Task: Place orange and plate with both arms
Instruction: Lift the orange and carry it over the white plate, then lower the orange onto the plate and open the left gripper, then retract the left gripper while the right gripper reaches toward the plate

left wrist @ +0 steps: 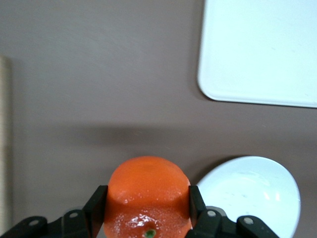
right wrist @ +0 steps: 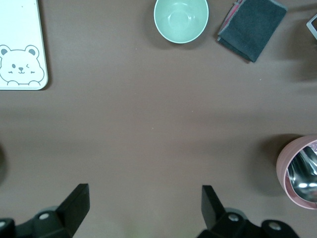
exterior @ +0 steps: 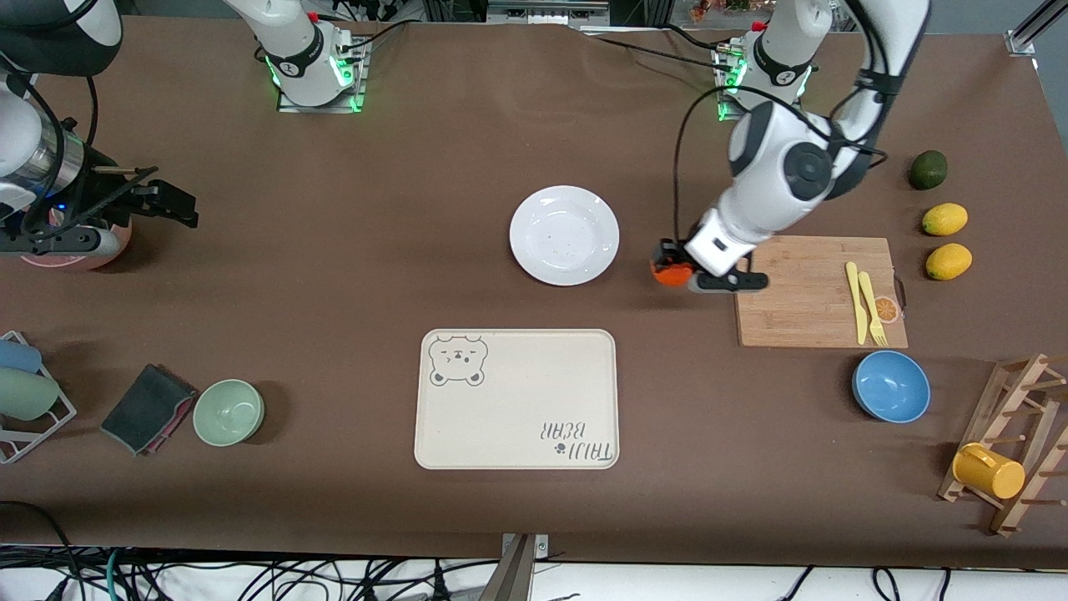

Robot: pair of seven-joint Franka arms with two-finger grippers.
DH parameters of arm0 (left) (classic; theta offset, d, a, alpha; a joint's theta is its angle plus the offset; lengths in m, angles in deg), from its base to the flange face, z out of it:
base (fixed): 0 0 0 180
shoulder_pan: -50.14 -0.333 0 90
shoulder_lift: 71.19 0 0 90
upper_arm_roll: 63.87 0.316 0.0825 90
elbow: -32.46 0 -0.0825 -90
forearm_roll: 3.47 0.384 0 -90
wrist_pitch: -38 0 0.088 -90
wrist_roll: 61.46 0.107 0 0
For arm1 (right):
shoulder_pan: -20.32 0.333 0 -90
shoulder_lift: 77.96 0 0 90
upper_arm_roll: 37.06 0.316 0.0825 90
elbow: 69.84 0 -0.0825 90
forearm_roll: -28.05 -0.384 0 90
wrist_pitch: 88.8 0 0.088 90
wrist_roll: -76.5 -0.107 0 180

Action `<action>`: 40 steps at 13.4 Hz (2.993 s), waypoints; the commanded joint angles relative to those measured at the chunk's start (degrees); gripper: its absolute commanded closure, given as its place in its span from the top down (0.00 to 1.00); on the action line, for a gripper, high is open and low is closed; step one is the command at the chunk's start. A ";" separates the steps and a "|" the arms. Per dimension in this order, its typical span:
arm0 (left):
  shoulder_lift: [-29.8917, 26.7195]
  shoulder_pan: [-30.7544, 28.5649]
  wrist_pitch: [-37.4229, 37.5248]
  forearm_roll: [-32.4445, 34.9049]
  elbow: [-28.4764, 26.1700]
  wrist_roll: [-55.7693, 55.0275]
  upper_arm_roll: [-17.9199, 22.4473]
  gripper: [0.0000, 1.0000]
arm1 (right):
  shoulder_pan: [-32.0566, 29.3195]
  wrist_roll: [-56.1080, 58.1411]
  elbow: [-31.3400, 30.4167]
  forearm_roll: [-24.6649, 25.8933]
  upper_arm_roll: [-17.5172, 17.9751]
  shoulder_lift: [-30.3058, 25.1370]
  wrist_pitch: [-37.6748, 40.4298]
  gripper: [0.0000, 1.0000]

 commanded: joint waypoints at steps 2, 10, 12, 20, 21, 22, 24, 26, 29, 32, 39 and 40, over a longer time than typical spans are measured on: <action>7.20 9.99 -3.71 -1.01 5.51 -12.26 0.42 0.02 | -0.37 0.79 0.44 -0.96 -0.32 0.25 0.09 1.00; 16.01 18.63 -7.43 -0.92 9.12 -20.13 1.12 0.13 | -0.90 0.78 0.44 -0.96 -0.32 0.34 0.01 1.00; 16.01 18.63 -7.43 -0.92 8.86 -20.13 1.29 0.25 | -0.81 0.70 0.44 -0.96 -0.32 0.34 0.18 1.00; 13.82 17.49 -4.36 -0.92 8.42 -20.40 2.87 1.00 | -0.81 0.79 0.53 -0.87 -0.32 0.34 0.01 1.00; 12.33 16.27 -3.22 -0.92 8.33 -20.31 2.88 1.00 | -0.81 0.79 0.53 -0.96 -0.32 0.34 0.01 1.00; 10.41 14.26 -0.94 -0.92 8.33 -20.13 2.79 1.00 | -0.90 0.79 0.53 -0.87 -0.32 0.34 0.18 1.00; 5.14 8.91 4.76 -0.84 8.33 -19.96 2.79 1.00 | -0.64 0.70 0.44 -0.87 -0.32 0.34 0.18 1.00; 0.48 2.84 9.34 -0.84 8.33 -19.69 2.79 1.00 | -0.81 0.61 0.53 -1.40 -0.23 0.43 0.09 1.00; -5.33 -4.28 14.62 -0.75 8.33 -15.51 2.79 1.00 | 0.59 0.44 0.44 -2.10 0.38 1.48 1.06 1.00; -10.43 -10.44 21.12 0.82 8.51 -5.47 2.96 1.00 | 5.42 0.17 0.53 -2.10 0.38 5.25 0.97 1.00; -15.81 -15.20 35.18 17.97 16.13 3.75 5.50 1.00 | 13.32 0.17 0.70 -18.18 0.38 13.50 -2.17 1.00; -15.81 -15.29 37.29 17.97 17.72 4.56 6.91 1.00 | 15.17 -0.09 0.70 -21.84 0.38 15.52 -5.93 1.00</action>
